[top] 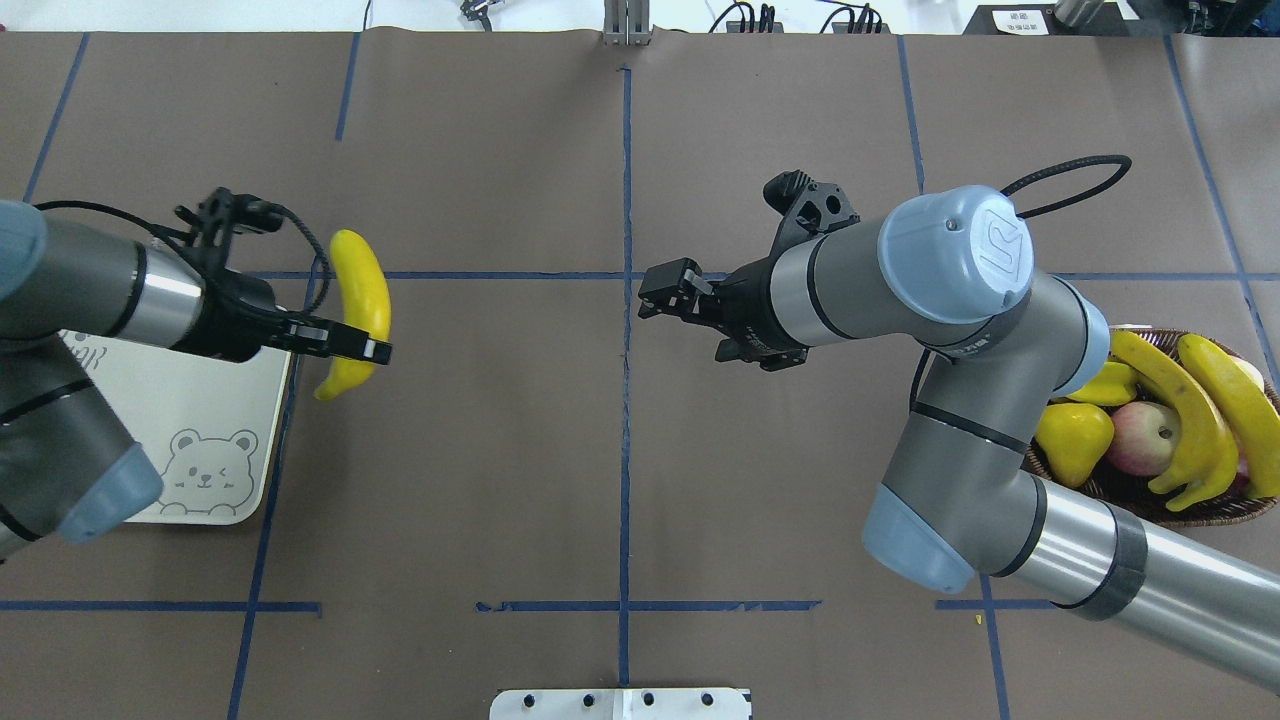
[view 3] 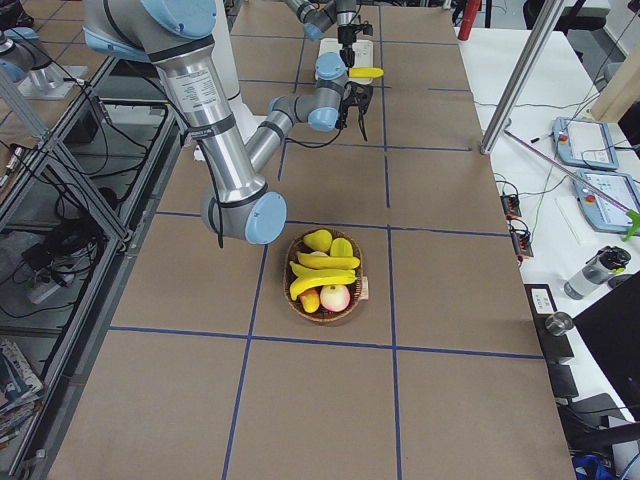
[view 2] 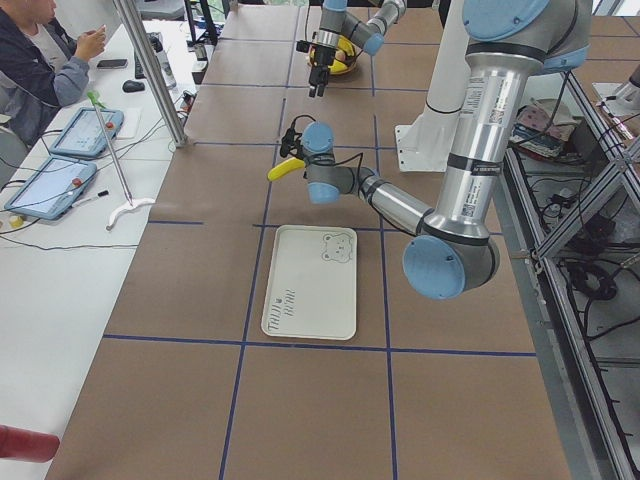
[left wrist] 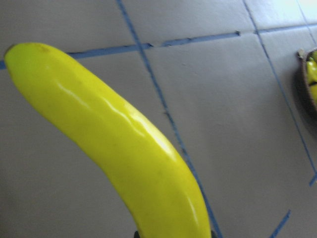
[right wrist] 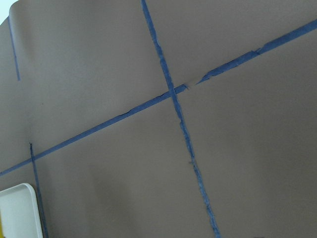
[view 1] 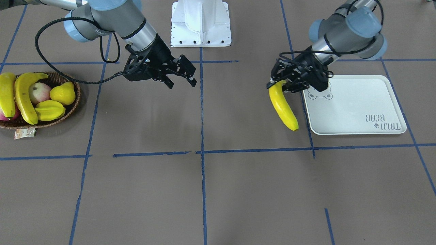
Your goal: Transfer all bananas from basket to plate
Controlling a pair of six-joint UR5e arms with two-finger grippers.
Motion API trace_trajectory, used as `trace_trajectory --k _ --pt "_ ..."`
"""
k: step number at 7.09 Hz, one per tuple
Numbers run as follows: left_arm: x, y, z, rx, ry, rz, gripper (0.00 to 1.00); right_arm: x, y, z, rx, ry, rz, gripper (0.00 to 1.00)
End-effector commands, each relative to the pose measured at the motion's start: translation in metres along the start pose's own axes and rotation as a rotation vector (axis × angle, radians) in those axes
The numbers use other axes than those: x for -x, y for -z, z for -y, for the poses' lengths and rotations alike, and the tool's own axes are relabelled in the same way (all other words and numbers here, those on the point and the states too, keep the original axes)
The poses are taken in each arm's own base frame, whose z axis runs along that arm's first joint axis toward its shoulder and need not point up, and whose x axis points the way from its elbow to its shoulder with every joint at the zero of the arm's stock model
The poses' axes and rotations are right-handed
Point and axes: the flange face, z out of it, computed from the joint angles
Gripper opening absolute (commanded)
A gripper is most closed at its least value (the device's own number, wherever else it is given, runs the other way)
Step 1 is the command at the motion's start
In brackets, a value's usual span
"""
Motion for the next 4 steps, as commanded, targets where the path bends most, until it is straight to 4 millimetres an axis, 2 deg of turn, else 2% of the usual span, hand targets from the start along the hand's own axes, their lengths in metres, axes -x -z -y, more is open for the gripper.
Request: trace_trajectory --k 1,3,4 --pt "0.08 0.045 -0.017 -0.033 0.091 0.116 0.07 -0.007 -0.003 0.004 -0.007 -0.007 -0.015 1.0" --pt "0.129 0.073 -0.04 -0.038 0.147 0.191 0.07 -0.012 -0.004 0.005 -0.009 -0.01 -0.024 1.0" --pt "0.163 0.094 -0.059 -0.03 0.099 0.248 0.07 -0.013 -0.005 0.005 -0.011 -0.01 -0.026 1.0"
